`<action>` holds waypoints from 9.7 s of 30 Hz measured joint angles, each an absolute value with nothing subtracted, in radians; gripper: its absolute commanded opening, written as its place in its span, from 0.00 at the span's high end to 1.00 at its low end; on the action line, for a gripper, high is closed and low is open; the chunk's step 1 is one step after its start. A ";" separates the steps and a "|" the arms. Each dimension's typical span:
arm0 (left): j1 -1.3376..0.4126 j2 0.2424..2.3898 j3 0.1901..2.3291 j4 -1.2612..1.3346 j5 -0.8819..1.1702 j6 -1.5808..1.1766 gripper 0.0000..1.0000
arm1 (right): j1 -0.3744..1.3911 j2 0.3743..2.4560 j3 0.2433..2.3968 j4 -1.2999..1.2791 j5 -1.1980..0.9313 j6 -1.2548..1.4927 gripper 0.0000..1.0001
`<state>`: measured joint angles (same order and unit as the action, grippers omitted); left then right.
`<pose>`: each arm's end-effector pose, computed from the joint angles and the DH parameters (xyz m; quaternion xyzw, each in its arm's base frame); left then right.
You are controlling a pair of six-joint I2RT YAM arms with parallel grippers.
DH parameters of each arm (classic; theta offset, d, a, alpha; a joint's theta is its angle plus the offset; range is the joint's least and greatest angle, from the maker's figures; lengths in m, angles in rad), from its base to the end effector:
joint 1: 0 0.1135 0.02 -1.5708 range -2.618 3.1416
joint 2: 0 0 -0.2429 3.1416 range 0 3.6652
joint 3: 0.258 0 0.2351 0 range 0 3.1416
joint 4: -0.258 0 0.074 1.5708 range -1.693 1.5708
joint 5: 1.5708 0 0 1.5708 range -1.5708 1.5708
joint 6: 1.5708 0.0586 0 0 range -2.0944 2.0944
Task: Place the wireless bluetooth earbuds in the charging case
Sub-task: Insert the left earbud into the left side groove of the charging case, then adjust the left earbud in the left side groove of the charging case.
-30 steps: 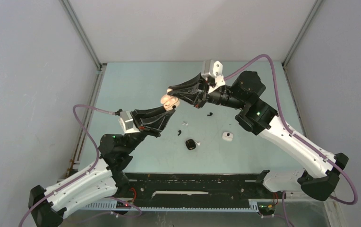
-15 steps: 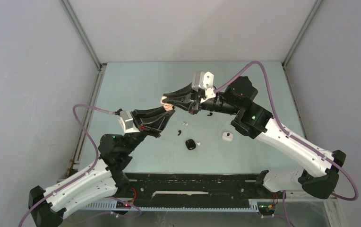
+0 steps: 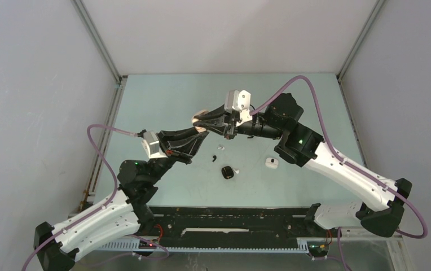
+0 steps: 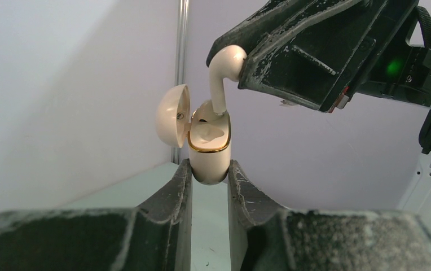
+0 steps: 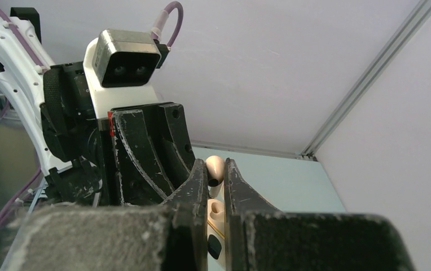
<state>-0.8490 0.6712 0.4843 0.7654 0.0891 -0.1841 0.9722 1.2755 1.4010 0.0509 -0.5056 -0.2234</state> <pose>0.1118 -0.1349 0.3536 0.1922 0.4367 -0.4523 0.7535 0.1403 0.2561 0.4558 -0.5084 0.4059 0.4209 0.6321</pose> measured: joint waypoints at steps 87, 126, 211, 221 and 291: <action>-0.852 0.677 0.471 0.708 0.082 -0.149 1.00 | 0.917 1.267 1.551 -0.244 -0.492 -0.226 0.41; -0.916 0.696 0.475 0.528 0.038 -0.007 1.00 | 0.947 1.339 1.619 -0.693 -0.342 -0.639 0.64; -0.973 0.716 0.496 0.446 0.009 0.079 1.00 | 0.961 1.421 1.845 -0.994 -0.342 -0.776 0.70; -0.975 0.715 0.496 0.447 0.039 0.079 1.00 | 0.961 1.456 1.845 -1.015 -0.348 -0.795 0.71; -0.986 0.733 0.496 0.408 0.091 0.079 1.00 | 1.063 1.493 1.880 -1.209 -0.267 -0.980 0.66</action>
<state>-0.9863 0.7334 0.4961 0.4076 0.0906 0.0792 1.0630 1.4933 1.8805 -1.2095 -0.2668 -0.9798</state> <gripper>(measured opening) 0.241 0.336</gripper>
